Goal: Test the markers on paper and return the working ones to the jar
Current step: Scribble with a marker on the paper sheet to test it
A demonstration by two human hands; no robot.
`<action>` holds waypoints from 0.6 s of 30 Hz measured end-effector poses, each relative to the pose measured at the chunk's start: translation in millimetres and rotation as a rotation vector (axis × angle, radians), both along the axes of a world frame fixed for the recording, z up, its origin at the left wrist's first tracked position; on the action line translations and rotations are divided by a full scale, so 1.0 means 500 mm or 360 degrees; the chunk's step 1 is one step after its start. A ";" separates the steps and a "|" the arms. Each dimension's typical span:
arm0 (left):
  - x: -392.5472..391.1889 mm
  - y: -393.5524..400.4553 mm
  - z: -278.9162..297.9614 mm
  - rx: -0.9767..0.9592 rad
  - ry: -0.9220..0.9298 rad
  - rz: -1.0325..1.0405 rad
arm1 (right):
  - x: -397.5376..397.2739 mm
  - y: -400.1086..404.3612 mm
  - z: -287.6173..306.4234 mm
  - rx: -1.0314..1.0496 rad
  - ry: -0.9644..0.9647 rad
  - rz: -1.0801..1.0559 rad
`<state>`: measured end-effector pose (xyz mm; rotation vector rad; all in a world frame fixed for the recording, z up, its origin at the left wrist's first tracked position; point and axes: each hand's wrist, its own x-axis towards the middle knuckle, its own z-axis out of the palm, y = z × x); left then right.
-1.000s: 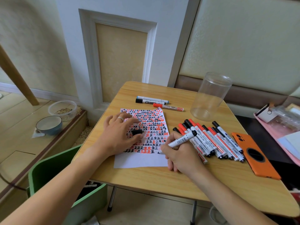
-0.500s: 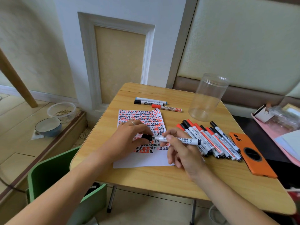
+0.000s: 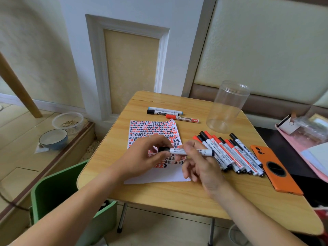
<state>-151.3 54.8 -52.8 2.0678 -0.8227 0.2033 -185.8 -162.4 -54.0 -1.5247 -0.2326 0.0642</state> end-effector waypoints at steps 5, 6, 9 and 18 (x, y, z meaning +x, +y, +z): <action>0.012 0.034 0.010 -0.0030 0.0101 0.0097 | 0.001 -0.008 0.006 0.0179 0.0151 -0.0128; 0.010 0.034 0.010 -0.0055 0.0132 0.0087 | 0.001 -0.008 0.004 0.0147 0.0147 -0.0131; -0.007 0.015 0.006 -0.0229 0.0311 0.0012 | 0.001 -0.002 -0.004 -0.0051 0.0070 -0.0110; -0.018 -0.019 0.002 -0.0528 0.0608 -0.0031 | -0.006 0.001 -0.004 -0.0328 -0.0033 -0.0052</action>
